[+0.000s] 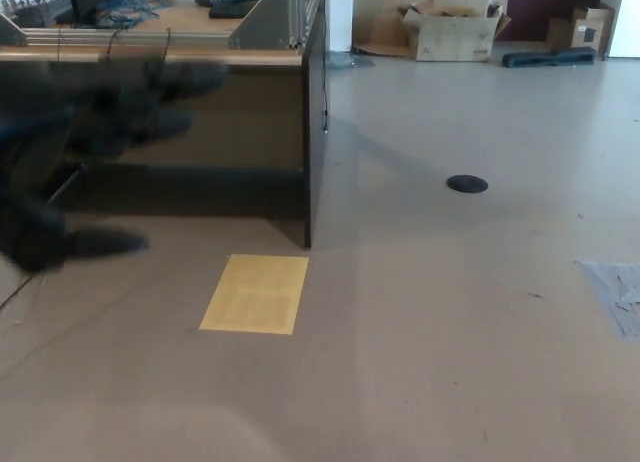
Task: The robot extends its left hand to pick up an emotional support dumpling from the palm of a person and brings its hand down by its side. Then it extends its arm again to hand the dumpling back to the person.
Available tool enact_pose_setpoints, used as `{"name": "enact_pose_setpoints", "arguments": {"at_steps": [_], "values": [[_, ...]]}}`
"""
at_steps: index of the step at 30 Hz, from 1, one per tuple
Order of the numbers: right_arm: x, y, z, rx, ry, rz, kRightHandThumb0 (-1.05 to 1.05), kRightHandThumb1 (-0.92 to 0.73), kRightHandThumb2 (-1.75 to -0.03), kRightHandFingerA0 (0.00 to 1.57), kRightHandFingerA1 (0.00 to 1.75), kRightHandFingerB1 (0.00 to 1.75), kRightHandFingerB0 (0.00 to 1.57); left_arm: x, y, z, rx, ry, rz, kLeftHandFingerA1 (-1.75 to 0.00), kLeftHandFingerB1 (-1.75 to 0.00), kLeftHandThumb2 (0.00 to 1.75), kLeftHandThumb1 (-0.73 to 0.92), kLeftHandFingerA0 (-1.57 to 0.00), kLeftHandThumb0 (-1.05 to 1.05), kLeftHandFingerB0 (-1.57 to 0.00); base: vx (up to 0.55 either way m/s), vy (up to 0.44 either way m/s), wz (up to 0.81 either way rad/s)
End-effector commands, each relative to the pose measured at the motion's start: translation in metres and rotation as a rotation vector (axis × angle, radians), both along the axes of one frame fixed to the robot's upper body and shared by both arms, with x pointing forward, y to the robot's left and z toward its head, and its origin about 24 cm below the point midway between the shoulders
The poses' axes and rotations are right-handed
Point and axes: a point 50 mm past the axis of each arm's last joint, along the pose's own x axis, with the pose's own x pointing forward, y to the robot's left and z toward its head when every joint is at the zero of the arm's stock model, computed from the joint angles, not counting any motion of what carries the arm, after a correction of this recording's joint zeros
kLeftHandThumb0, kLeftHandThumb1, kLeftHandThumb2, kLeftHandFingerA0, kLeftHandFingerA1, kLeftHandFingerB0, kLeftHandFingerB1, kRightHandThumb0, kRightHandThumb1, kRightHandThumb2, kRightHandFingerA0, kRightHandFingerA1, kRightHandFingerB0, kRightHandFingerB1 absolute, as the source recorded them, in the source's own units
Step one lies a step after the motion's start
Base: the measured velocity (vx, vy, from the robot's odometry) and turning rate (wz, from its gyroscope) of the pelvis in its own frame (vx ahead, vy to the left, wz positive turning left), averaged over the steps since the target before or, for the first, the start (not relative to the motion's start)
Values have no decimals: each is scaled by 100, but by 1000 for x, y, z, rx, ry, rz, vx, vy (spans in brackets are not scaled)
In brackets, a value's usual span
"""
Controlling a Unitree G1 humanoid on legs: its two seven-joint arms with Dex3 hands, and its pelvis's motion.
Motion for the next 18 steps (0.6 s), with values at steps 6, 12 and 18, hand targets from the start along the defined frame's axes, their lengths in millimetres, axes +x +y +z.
{"name": "enact_pose_setpoints", "arguments": {"at_steps": [6,12,18], "values": [[-17,-13,-10,17,-5,-63,-31,-60,-57,88,55,47,65,-49,85,-228,-334,291,558,-38,-27,66,42,-11,-52,-7,0,0,0],[-21,-15,-12,27,-6,-72,-31,-60,-58,88,57,47,64,-78,113,-288,-403,343,908,-42,-35,70,48,-23,-52,-13,0,0,0],[-21,-16,-12,29,-6,-77,-31,-61,-58,90,57,47,63,-85,119,-303,-401,402,944,-42,-36,71,49,-23,-51,-15,0,0,0]]}}
